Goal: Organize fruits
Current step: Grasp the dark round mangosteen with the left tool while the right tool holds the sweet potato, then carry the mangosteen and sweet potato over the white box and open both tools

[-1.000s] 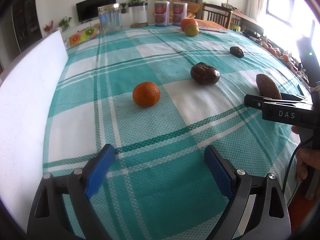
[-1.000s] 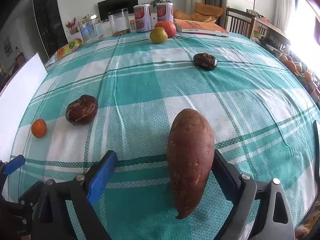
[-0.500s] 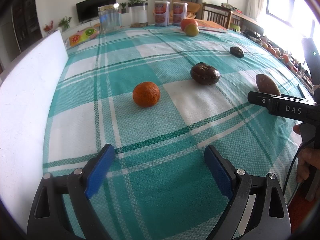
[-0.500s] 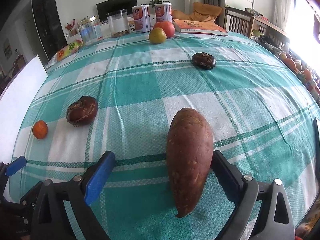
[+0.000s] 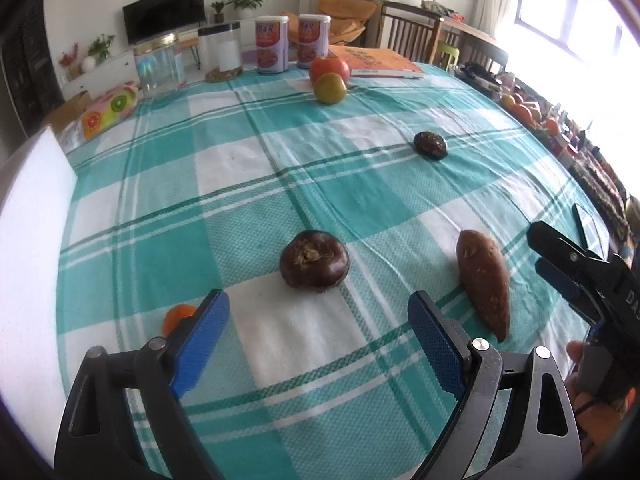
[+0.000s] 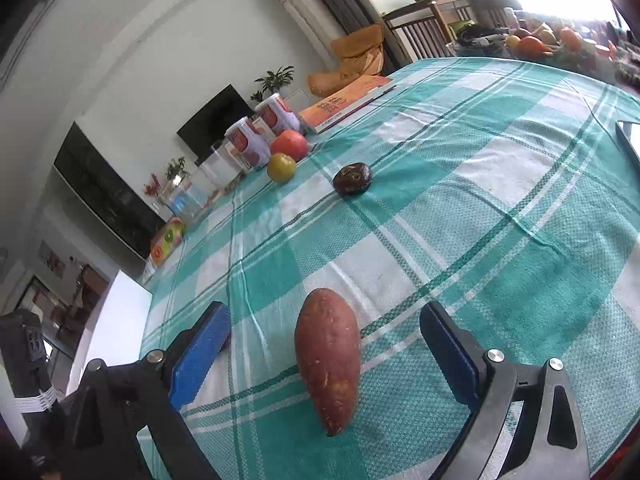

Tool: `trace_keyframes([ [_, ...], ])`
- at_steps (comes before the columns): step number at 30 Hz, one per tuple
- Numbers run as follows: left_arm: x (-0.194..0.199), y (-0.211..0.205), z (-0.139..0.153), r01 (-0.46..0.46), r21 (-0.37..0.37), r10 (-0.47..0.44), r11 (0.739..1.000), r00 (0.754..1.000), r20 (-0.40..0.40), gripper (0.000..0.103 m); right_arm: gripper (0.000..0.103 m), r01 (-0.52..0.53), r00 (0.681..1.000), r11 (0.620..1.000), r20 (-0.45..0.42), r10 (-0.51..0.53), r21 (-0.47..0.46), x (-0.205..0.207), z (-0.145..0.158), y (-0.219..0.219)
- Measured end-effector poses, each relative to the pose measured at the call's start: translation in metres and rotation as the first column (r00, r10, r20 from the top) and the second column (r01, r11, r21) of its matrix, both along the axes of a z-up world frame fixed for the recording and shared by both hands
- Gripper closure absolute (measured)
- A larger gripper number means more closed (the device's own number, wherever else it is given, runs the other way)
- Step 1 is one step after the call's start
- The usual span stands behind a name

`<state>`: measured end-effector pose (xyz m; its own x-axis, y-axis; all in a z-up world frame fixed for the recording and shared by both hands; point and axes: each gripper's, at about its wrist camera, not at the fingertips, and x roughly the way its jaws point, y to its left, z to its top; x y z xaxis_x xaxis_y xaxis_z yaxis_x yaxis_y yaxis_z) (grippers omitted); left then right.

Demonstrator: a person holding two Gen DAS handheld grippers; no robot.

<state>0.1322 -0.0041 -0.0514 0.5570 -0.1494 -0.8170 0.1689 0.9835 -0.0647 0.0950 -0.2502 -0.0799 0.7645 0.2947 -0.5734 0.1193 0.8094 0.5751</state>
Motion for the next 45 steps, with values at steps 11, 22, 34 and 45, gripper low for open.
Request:
trace_keyframes([
  [11, 0.027, -0.01, -0.032, 0.002, 0.05, 0.002, 0.999, 0.998, -0.069, 0.054, 0.036, -0.208, 0.976, 0.948, -0.115, 0.185, -0.241, 0.019, -0.003, 0.059],
  [22, -0.058, 0.027, 0.024, 0.057, -0.214, -0.066, 0.975, 0.997, -0.035, 0.055, 0.062, -0.202, 0.97, 0.973, -0.113, 0.214, 0.108, 0.01, -0.017, 0.022],
  [34, -0.158, 0.209, 0.11, -0.213, -0.297, 0.248, 0.931, 0.965, 0.084, 0.055, 0.062, -0.592, 0.786, 0.729, 0.045, 0.617, 0.343, -0.003, 0.072, 0.196],
  [45, -0.2, 0.358, 0.053, -0.659, -0.115, 0.665, 0.743, 0.747, 0.016, 0.054, 0.062, -0.886, 0.417, 0.427, -0.089, 0.904, 0.179, -0.048, 0.063, 0.46],
])
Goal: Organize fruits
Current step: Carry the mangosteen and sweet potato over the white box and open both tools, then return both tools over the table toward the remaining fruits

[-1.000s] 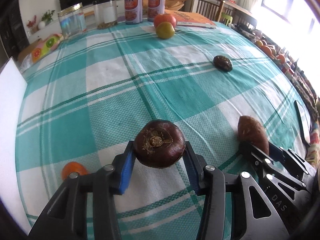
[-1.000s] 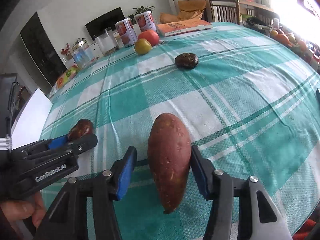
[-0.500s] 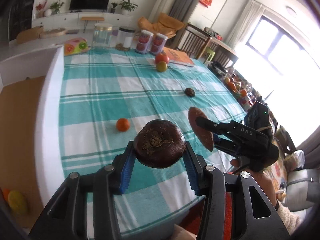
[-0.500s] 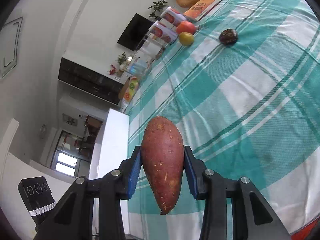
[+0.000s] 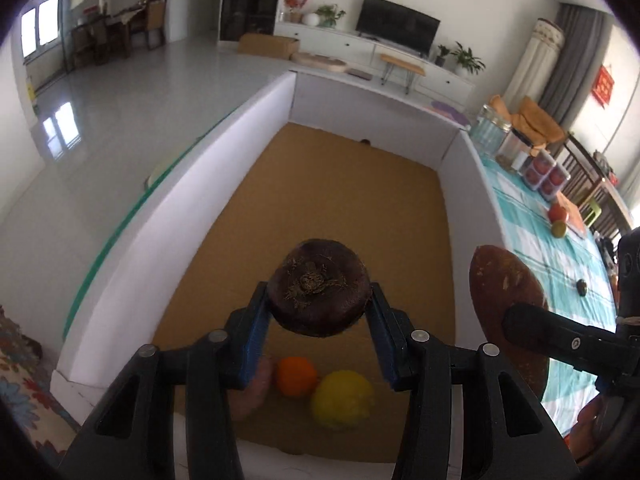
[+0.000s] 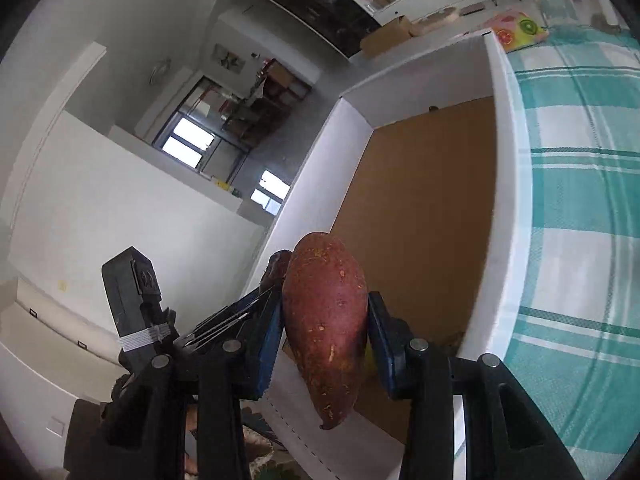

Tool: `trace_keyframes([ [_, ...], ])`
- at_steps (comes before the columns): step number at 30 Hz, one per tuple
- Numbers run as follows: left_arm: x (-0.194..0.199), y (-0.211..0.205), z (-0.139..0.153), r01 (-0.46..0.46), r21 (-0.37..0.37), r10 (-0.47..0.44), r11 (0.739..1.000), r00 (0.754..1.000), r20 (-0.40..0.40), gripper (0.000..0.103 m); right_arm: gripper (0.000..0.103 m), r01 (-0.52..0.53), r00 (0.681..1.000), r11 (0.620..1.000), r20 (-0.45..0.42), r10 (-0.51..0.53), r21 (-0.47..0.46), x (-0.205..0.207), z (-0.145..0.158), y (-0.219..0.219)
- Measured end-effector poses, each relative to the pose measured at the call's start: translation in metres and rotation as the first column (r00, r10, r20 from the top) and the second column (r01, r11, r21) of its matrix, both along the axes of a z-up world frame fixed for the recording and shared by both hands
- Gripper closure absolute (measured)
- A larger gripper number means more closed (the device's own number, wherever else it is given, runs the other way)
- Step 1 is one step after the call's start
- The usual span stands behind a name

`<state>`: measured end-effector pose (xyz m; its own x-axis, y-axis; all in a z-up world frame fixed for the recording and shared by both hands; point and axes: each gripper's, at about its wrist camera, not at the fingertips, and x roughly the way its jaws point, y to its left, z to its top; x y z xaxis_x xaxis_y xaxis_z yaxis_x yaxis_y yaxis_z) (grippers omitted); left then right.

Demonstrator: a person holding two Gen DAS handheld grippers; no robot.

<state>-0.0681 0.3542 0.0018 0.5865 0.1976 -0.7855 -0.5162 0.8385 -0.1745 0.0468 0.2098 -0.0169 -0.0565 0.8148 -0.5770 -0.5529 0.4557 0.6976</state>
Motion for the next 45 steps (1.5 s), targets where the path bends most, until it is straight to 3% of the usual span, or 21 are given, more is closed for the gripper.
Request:
trace_keyframes([
  [3, -0.005, 0.007, -0.009, -0.058, 0.034, 0.059, 0.998, 0.997, -0.039, 0.052, 0.059, -0.045, 0.998, 0.996, 0.029, 0.047, -0.078, -0.009, -0.014, 0.03],
  [5, -0.005, 0.008, -0.011, -0.087, 0.053, 0.089, 0.995, 0.995, -0.042, 0.029, 0.058, -0.04, 0.998, 0.993, 0.047, 0.045, -0.11, -0.012, -0.017, 0.032],
  [6, -0.004, 0.006, -0.01, -0.099, 0.064, 0.102, 0.993, 0.994, -0.033, 0.024, 0.051, -0.031, 0.998, 0.995, 0.053, 0.036, -0.095, -0.011, -0.017, 0.028],
  [8, -0.001, 0.0, -0.006, -0.106, 0.087, 0.107, 0.991, 0.994, -0.006, 0.022, 0.047, -0.01, 0.997, 0.999, 0.079, 0.014, -0.049, -0.009, -0.009, 0.008],
  [9, 0.003, -0.004, -0.003, -0.096, 0.095, 0.096, 0.991, 0.995, 0.003, 0.022, 0.033, 0.028, 0.993, 0.997, 0.118, -0.02, -0.067, -0.008, -0.004, -0.004],
  [10, 0.005, -0.009, 0.0, -0.081, 0.099, 0.079, 0.992, 0.997, 0.018, 0.022, 0.026, 0.068, 0.985, 0.995, 0.161, -0.055, -0.072, -0.004, 0.001, -0.02],
  [13, 0.019, -0.037, 0.012, -0.01, 0.1, 0.002, 0.995, 0.997, 0.073, 0.022, 0.021, 0.159, 0.952, 0.986, 0.272, -0.141, -0.044, 0.0, 0.018, -0.079],
  [16, 0.034, -0.078, 0.025, 0.108, 0.072, -0.117, 0.992, 0.985, 0.131, 0.022, 0.008, 0.327, 0.874, 0.941, 0.405, -0.267, -0.083, 0.005, 0.021, -0.145],
  [18, 0.046, -0.114, 0.031, 0.207, 0.05, -0.213, 0.977, 0.964, 0.162, 0.021, 0.003, 0.456, 0.803, 0.878, 0.493, -0.335, -0.146, 0.011, 0.013, -0.189],
  [20, 0.054, -0.153, 0.035, 0.32, 0.028, -0.319, 0.947, 0.931, 0.175, 0.017, 0.003, 0.6, 0.725, 0.759, 0.573, -0.382, -0.253, 0.024, 0.0, -0.229],
  [23, 0.075, -0.214, 0.019, 0.492, -0.052, -0.48, 0.869, 0.864, 0.152, 0.017, 0.003, 0.755, 0.626, 0.563, 0.623, -0.469, -0.335, 0.053, -0.024, -0.292],
  [25, 0.092, -0.249, -0.001, 0.569, -0.115, -0.555, 0.814, 0.821, 0.131, 0.017, 0.003, 0.804, 0.586, 0.455, 0.636, -0.502, -0.382, 0.065, -0.04, -0.331],
  [27, 0.109, -0.273, -0.027, 0.591, -0.117, -0.587, 0.798, 0.806, 0.073, 0.017, 0.003, 0.823, 0.567, 0.394, 0.625, -0.536, -0.409, 0.069, -0.054, -0.362],
  [29, 0.118, -0.285, -0.049, 0.589, -0.085, -0.59, 0.803, 0.807, 0.021, 0.017, 0.003, 0.843, 0.538, 0.356, 0.617, -0.575, -0.404, 0.067, -0.061, -0.386],
  [33, 0.127, -0.279, -0.074, 0.554, 0.008, -0.553, 0.833, 0.833, -0.019, 0.017, 0.003, 0.849, 0.526, 0.341, 0.584, -0.618, -0.404, 0.069, -0.068, -0.394],
  [35, 0.131, -0.272, -0.081, 0.543, 0.042, -0.543, 0.839, 0.84, -0.019, 0.017, 0.003, 0.839, 0.54, 0.341, 0.571, -0.618, -0.425, 0.076, -0.075, -0.392],
  [37, 0.136, -0.267, -0.088, 0.547, 0.065, -0.546, 0.835, 0.837, -0.034, 0.017, 0.003, 0.819, 0.566, 0.343, 0.547, -0.617, -0.46, 0.084, -0.083, -0.391],
  [45, 0.142, -0.277, -0.098, 0.562, 0.145, -0.557, 0.814, 0.827, -0.079, 0.011, 0.0, 0.817, 0.568, 0.349, 0.541, -0.62, -0.458, 0.087, -0.089, -0.391],
])
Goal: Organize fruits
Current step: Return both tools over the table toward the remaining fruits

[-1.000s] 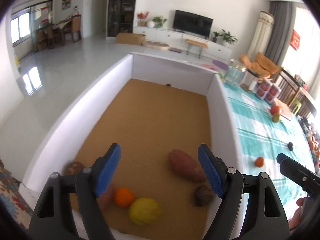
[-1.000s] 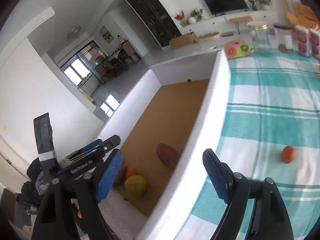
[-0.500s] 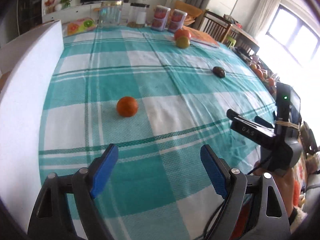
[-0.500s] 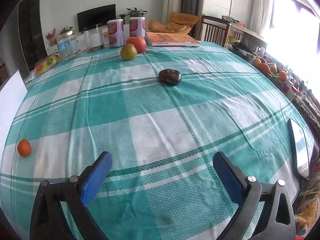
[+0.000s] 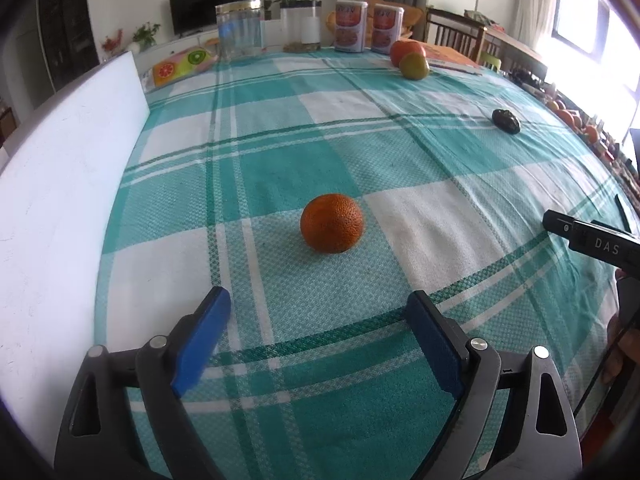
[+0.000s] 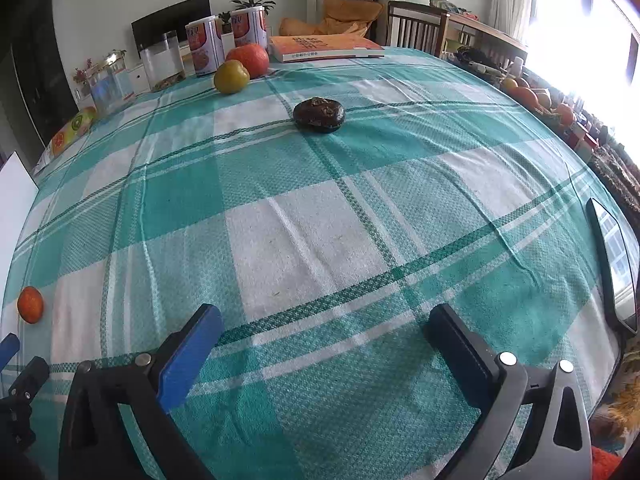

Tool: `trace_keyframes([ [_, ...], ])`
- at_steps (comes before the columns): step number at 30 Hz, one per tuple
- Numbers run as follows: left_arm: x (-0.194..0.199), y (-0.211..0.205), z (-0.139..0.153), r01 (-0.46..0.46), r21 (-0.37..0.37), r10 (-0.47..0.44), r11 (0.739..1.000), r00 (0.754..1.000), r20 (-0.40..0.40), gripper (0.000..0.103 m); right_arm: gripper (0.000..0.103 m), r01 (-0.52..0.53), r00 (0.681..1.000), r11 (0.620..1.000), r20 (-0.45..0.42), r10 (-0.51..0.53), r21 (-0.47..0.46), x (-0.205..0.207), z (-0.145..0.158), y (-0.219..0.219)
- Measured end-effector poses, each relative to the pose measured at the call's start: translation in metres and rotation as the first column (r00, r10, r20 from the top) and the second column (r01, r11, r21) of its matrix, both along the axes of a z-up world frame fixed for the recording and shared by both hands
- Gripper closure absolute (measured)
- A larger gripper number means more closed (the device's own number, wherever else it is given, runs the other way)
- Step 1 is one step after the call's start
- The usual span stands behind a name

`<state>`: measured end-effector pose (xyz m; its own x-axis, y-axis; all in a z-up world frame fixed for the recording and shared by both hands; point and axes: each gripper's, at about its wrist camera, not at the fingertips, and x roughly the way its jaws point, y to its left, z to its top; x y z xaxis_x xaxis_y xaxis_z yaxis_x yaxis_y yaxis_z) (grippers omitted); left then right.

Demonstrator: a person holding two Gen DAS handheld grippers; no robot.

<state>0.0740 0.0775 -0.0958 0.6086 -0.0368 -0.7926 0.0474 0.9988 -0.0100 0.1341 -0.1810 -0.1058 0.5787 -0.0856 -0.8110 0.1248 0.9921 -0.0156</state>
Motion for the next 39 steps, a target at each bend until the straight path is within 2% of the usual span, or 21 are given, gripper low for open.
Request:
trace_keyframes([
  [33, 0.003, 0.001, -0.001, 0.002, -0.002, -0.002, 1.0, 1.0, -0.002, 0.009, 0.0, -0.004, 1.0, 1.0, 0.0, 0.004, 0.011, -0.001, 0.001, 0.0],
  [36, 0.003, 0.002, -0.001, 0.002, -0.002, -0.002, 1.0, 1.0, -0.003, 0.009, 0.0, -0.081, 0.997, 0.994, 0.025, 0.079, 0.071, 0.001, 0.016, 0.012],
  [39, 0.003, 0.002, -0.001, 0.002, 0.0, -0.002, 1.0, 1.0, -0.003, 0.008, 0.0, -0.226, 0.97, 0.974, 0.103, 0.221, 0.036, 0.026, 0.047, 0.045],
])
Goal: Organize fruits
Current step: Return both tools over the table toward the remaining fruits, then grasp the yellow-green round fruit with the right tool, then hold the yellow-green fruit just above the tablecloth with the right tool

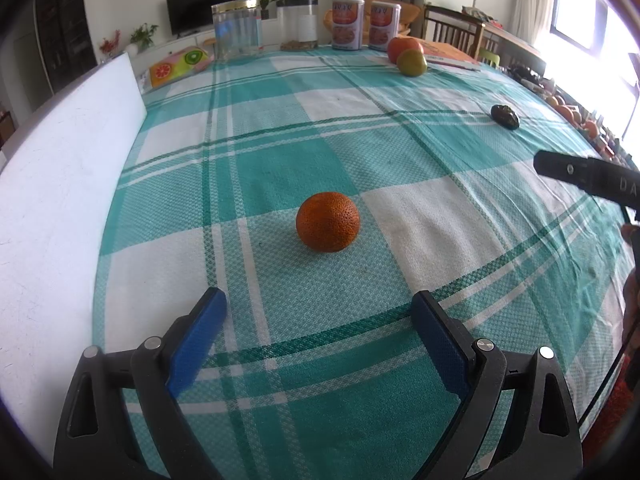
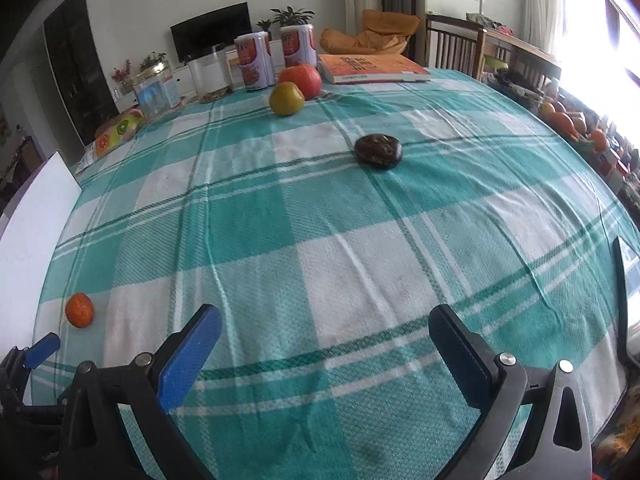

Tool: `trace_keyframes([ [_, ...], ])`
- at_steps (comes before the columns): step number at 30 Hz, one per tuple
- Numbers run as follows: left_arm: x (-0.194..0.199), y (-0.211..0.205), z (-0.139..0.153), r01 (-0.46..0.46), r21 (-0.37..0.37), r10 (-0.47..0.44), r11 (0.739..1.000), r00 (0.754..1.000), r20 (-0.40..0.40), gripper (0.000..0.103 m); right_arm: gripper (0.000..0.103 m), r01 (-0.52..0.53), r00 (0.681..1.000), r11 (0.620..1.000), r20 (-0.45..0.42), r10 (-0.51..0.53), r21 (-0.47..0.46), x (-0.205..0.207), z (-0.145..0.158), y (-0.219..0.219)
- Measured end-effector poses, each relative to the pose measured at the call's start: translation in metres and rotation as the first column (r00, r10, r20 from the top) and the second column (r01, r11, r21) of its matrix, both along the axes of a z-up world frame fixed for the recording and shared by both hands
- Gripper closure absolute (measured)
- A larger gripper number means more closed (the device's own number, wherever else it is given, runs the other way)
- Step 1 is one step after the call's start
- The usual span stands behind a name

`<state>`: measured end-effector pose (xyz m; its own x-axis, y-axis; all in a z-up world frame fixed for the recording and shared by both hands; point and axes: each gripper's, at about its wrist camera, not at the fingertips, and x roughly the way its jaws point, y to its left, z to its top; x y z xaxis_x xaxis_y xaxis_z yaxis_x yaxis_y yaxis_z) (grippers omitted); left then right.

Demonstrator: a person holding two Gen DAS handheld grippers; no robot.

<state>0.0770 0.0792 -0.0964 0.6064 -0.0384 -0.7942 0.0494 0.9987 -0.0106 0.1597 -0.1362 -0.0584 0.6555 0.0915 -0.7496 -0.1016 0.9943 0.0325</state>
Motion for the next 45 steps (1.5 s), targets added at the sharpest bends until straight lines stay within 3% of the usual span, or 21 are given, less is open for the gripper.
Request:
trace_keyframes([
  [2, 0.0, 0.0, -0.001, 0.001, 0.001, -0.001, 1.0, 1.0, 0.0, 0.008, 0.0, -0.068, 0.997, 0.997, 0.031, 0.067, 0.023, 0.034, 0.016, 0.015],
  [6, 0.0, 0.0, -0.001, 0.002, -0.001, -0.002, 1.0, 1.0, 0.0, 0.008, 0.001, -0.103, 0.993, 0.993, 0.062, 0.099, 0.064, 0.124, 0.028, 0.028],
  [10, 0.0, 0.0, 0.0, 0.001, 0.0, -0.001, 1.0, 1.0, 0.0, 0.008, 0.01, -0.058, 0.998, 0.998, -0.034, 0.059, 0.031, 0.215, 0.009, 0.032],
  [15, 0.0, 0.0, 0.0, 0.001, 0.003, -0.001, 1.0, 1.0, 0.0, 0.007, 0.015, -0.009, 0.991, 0.999, -0.13, 0.015, 0.049, 0.278, -0.016, 0.032],
  [16, 0.0, -0.001, -0.001, 0.0, 0.004, 0.0, 1.0, 1.0, 0.0, 0.007, 0.018, -0.008, 0.989, 0.998, -0.144, 0.016, 0.055, 0.285, -0.021, 0.033],
  [18, 0.0, -0.001, -0.001, 0.0, 0.005, 0.0, 1.0, 1.0, -0.001, 0.007, 0.05, -0.016, 0.983, 0.999, -0.18, 0.024, 0.048, 0.294, -0.03, 0.036],
  [19, 0.0, -0.001, -0.001, 0.001, 0.004, -0.001, 1.0, 1.0, -0.001, 0.007, 0.053, -0.023, 0.982, 0.999, -0.187, 0.03, 0.037, 0.295, -0.033, 0.037],
  [21, 0.0, -0.001, -0.001, 0.001, 0.004, -0.001, 1.0, 1.0, -0.001, 0.007, 0.053, -0.029, 0.984, 0.998, -0.176, 0.038, 0.053, 0.288, -0.034, 0.035],
  [25, 0.001, 0.0, -0.001, 0.001, 0.004, -0.001, 1.0, 1.0, -0.001, 0.007, 0.053, -0.027, 0.988, 0.984, -0.147, 0.054, 0.177, 0.248, -0.021, 0.019],
  [28, 0.001, 0.0, -0.001, 0.001, 0.004, -0.001, 1.0, 1.0, -0.001, 0.007, 0.053, -0.061, 0.984, 0.963, -0.146, 0.102, 0.261, 0.199, -0.008, 0.012],
  [32, 0.001, 0.0, -0.001, 0.001, 0.004, -0.001, 1.0, 1.0, -0.001, 0.007, 0.053, -0.108, 0.971, 0.947, -0.173, 0.166, 0.304, 0.113, 0.004, 0.007],
  [34, 0.001, 0.0, -0.001, 0.001, 0.004, -0.001, 1.0, 1.0, -0.001, 0.007, 0.053, -0.129, 0.964, 0.95, -0.187, 0.187, 0.284, 0.068, 0.003, 0.006],
  [38, 0.001, 0.0, -0.001, 0.001, 0.005, -0.001, 1.0, 1.0, -0.001, 0.007, 0.053, -0.188, 0.97, 0.976, -0.136, 0.201, 0.108, -0.016, -0.003, 0.016],
  [43, 0.001, 0.0, -0.001, 0.001, 0.004, -0.001, 1.0, 1.0, -0.001, 0.007, 0.053, -0.171, 0.978, 0.985, -0.116, 0.171, 0.011, -0.05, -0.026, 0.026],
  [45, 0.002, 0.0, -0.001, 0.001, 0.004, -0.001, 1.0, 1.0, -0.001, 0.007, 0.049, -0.149, 0.982, 0.989, -0.11, 0.151, 0.023, -0.051, -0.033, 0.025],
])
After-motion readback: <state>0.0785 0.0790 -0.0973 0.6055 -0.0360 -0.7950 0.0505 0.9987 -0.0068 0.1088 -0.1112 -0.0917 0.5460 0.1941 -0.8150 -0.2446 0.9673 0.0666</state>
